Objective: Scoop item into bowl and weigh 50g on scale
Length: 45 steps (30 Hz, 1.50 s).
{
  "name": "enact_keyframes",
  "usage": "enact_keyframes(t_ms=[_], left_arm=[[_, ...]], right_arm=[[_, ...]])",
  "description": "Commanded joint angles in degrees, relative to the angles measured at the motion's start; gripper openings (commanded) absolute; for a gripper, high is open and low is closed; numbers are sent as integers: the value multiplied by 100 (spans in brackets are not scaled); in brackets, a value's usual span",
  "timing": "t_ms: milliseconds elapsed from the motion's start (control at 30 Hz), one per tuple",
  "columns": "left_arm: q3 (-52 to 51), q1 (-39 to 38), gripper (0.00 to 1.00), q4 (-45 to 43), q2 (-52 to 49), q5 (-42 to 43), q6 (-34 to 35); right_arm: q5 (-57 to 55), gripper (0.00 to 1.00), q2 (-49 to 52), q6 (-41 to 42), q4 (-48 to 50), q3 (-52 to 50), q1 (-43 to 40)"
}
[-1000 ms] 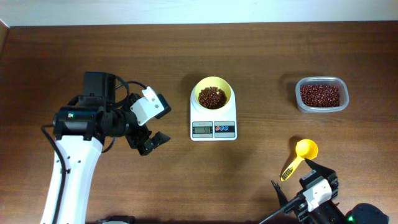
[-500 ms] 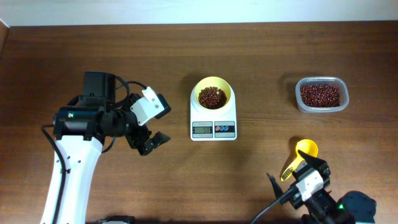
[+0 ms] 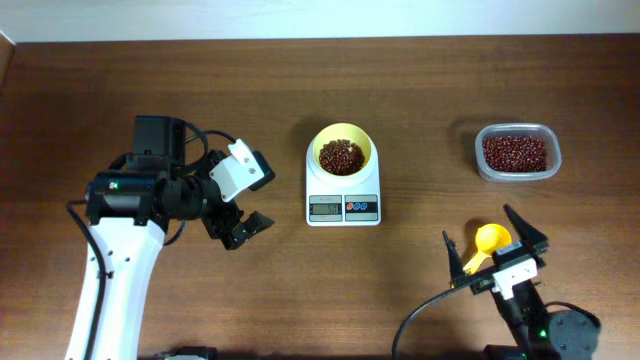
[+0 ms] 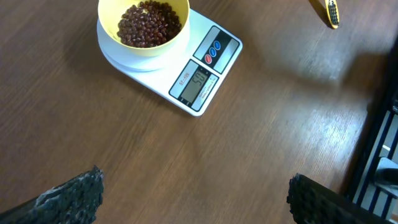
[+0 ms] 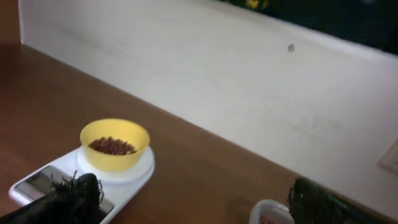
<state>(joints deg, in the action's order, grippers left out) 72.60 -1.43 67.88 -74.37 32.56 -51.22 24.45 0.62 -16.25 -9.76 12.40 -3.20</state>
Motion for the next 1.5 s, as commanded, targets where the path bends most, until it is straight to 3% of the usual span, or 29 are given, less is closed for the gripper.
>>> enact_keyframes(t_ms=[0,167,533,1467], left_arm=[[42,9,99,-9,11,20,57],[42,9,99,-9,11,17,59],[42,9,99,-9,11,17,59],[42,9,99,-9,11,17,57]], right_arm=[[-295,99,-42,470,839,-669,170],[-518,99,-42,474,1268,-1209,175],[-1355,99,-42,452,612,-1209,136],[-1467,99,-42,444,573,-1209,-31]])
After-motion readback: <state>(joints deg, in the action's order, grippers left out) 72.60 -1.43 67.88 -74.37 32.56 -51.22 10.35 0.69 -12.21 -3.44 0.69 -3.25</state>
